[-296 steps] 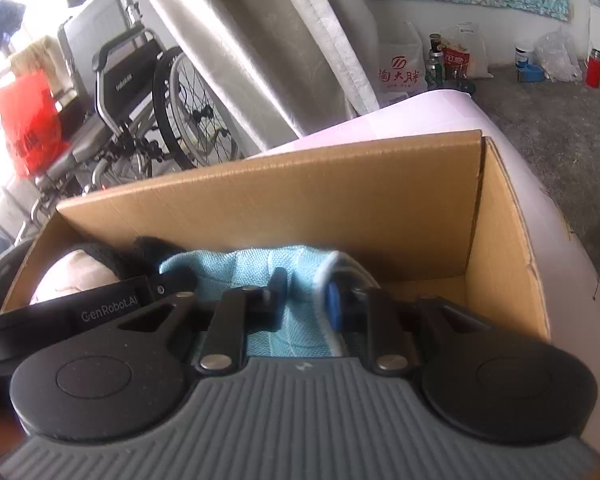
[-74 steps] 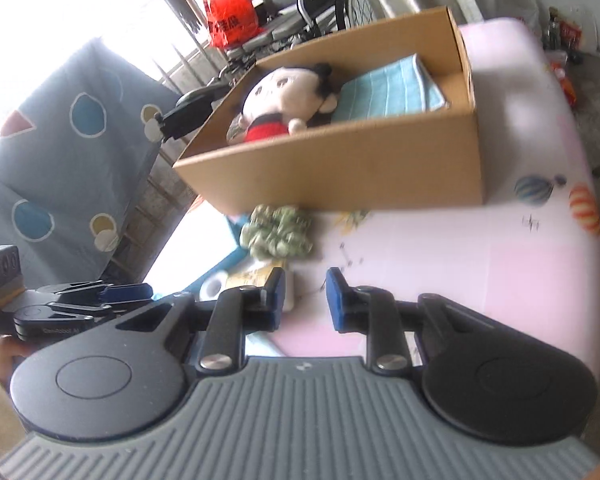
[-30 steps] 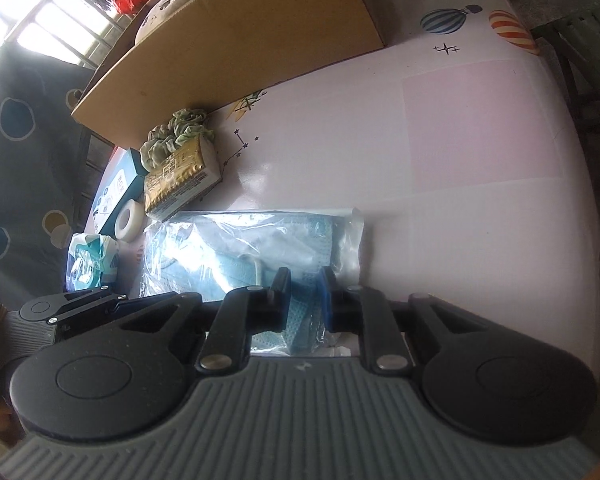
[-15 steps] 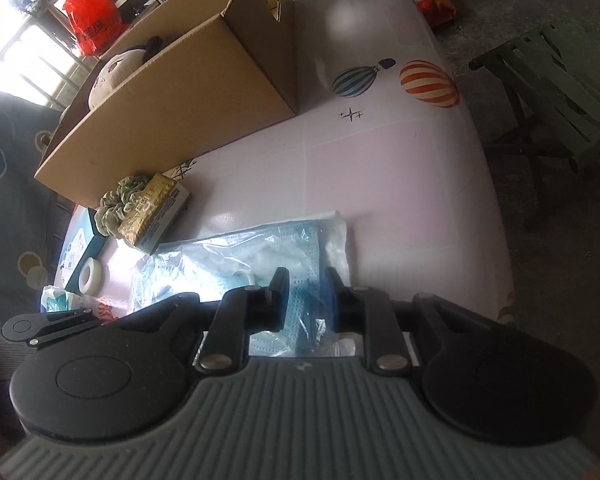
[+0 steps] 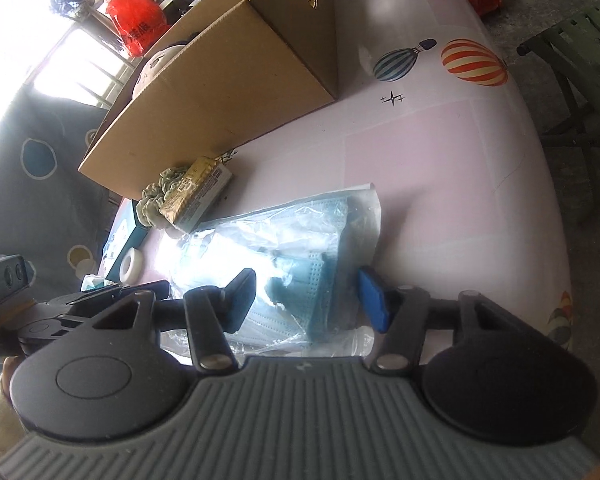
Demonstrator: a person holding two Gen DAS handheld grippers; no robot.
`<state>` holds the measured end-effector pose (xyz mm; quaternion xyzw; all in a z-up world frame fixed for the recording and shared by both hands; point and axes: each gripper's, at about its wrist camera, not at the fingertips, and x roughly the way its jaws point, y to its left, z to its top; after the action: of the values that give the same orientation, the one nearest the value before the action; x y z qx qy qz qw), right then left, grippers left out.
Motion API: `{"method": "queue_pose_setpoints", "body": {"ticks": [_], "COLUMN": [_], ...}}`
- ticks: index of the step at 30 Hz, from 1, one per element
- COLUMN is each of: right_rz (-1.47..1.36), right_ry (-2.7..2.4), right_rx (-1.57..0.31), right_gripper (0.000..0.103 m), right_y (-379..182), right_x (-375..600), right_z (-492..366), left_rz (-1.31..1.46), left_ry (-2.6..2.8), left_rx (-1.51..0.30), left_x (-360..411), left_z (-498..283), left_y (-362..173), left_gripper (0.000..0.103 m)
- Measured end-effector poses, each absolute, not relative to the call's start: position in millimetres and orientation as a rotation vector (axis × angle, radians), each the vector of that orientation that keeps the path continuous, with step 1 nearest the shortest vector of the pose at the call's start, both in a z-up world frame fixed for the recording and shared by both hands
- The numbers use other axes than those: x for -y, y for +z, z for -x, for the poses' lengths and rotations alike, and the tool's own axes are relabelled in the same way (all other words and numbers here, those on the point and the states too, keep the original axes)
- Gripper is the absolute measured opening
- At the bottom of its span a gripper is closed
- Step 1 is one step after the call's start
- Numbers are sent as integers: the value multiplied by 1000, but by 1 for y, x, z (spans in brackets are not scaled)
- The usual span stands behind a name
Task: Organize soft objects
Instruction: 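Grasp the face-mask pack with the right tool while the left tool grasps it too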
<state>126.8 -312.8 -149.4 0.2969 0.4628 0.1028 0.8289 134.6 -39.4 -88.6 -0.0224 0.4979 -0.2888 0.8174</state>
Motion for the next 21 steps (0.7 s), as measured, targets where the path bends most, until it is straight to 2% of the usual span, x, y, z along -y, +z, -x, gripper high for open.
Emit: {"method": "queue_pose_setpoints", "body": {"ticks": [1,3,4,5,7,12,13,15,17,21], "right_rz": [-646,-688,-701,-694,-665,-673,-696,-731,-798,-898], "right_ry": [214,204,207,205,211,217,218,221,241,291], "right_rx": [-977,-965,-967,-963,-950,-875,-845,-798,-756,-674], "right_gripper": [37,26,22,21,14,11,11,11,10,11], "right_y": [-152,-157,-158,-158,-154,-133,-126,-115,-107,-96], "right_x": [314,315,314,312,306,301,303,307,315,328], "right_z": [-127,-125,-125,-124,-119,-98,-91,-78,-67,-46], "left_rz": [46,27,-13,-39,-51,66,91,127,166,229], "left_ry": [-639,-641,-635,-629,-593,-597,-611,-650,-687,-721], "left_rx": [-1053,-1035,-1028,-1020,-996,-1031,-1036,-1028,-989,-958], "left_x": [43,52,58,62,61,38,35,30,23,16], "left_z": [-134,-131,-128,-125,-121,-125,-124,-120,-115,-114], "left_y": [-90,-90,-89,-89,-89,-90,-90,-87,-79,-68], "left_gripper": [73,72,67,57,46,38,38,45,68,70]}}
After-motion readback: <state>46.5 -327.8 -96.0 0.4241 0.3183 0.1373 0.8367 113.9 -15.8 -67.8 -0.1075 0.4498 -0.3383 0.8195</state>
